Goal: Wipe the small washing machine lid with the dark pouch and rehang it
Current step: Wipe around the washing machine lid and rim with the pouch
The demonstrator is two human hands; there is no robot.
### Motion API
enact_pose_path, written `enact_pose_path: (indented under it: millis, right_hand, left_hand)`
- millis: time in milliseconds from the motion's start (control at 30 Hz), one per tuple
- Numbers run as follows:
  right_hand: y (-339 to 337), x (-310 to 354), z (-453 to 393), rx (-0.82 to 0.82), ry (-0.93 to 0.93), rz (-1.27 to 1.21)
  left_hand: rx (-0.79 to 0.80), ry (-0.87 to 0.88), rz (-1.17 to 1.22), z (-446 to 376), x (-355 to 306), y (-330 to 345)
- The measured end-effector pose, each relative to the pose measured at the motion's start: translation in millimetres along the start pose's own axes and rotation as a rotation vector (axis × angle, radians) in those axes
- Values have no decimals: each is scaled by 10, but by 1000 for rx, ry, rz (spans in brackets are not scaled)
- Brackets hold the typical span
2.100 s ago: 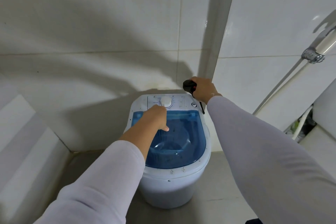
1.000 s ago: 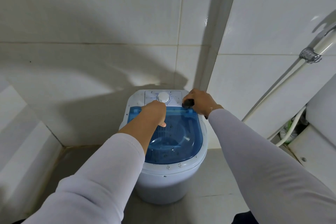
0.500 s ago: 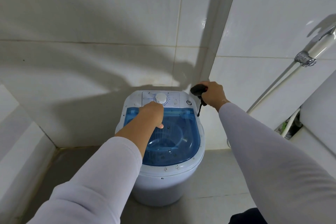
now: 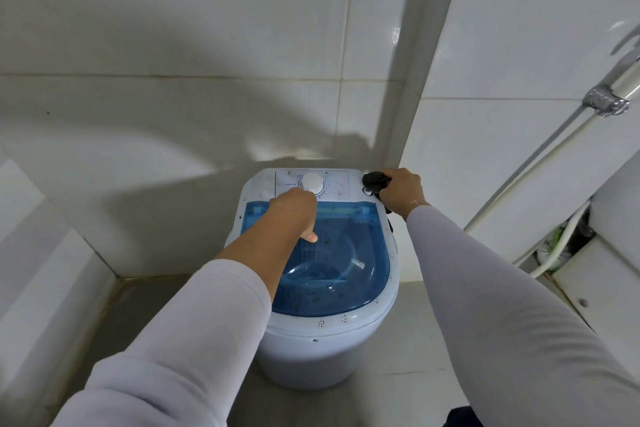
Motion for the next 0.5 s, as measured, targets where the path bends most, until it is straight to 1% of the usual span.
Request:
enact_pose_path:
  millis: [133,333,500]
  right_hand:
    - [-22,-46,129,35,6,-29]
    - [-14,-117,378,85,16,26]
    - [-17,-239,671,114,43,-30]
  left_hand:
    - [10,-2,-33,5,-11,-7]
    - [-13,12,-18,66,-3,-13]
    - [-27,23,-15,143,-13,-16]
Point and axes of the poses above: each hand's wrist, its own z-axis away from the middle knuckle, its own y-axis out of the palm, x = y × z, the point moved 10 cm from there along -z, towards the middle knuckle
